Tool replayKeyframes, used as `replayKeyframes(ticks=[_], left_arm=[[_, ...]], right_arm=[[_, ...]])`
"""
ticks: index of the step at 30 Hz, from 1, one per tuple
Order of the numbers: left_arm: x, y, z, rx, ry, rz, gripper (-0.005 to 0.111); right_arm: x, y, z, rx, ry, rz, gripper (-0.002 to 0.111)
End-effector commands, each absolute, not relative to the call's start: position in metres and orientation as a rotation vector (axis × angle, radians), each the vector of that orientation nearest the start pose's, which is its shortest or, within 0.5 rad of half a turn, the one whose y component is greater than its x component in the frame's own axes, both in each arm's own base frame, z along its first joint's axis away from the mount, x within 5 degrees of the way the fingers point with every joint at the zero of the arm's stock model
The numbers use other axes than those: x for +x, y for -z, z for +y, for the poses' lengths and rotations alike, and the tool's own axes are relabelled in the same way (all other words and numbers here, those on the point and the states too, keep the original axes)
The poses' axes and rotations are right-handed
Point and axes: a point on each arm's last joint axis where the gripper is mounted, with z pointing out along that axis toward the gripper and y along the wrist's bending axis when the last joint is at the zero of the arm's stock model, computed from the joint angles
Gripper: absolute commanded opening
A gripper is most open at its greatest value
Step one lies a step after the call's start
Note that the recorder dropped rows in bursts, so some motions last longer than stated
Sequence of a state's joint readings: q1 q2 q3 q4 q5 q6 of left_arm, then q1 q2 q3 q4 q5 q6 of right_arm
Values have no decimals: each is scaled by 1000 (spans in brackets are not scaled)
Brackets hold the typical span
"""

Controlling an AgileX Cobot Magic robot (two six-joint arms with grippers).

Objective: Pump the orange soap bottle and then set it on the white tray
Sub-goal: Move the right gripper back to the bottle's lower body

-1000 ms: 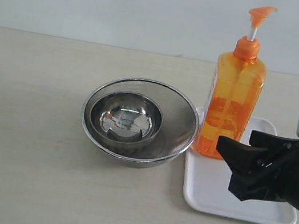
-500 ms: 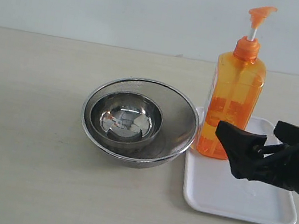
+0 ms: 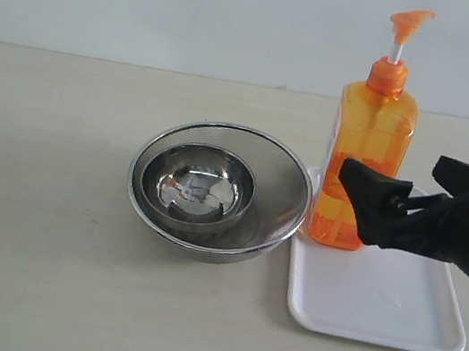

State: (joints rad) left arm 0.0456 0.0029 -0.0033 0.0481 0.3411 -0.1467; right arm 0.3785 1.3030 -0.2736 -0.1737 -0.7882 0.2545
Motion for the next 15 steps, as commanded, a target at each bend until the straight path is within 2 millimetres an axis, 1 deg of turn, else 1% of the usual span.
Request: replayKeyframes(ticks=[1, 3, 5, 8, 15], left_arm=[[53, -182, 4, -150, 22, 1819, 5], [53, -182, 4, -150, 22, 1819, 5], [53, -182, 4, -150, 22, 1819, 5], [53, -182, 4, -150, 22, 1819, 5], [53, -182, 4, -150, 22, 1819, 5]], right_arm=[[217, -197, 97, -313, -457, 1750, 105], [224, -196, 100, -315, -457, 1748, 105], [228, -193, 102, -346, -426, 1747, 105], [234, -190, 101, -340, -388, 1750, 105], [241, -184, 101, -321, -353, 1717, 105]])
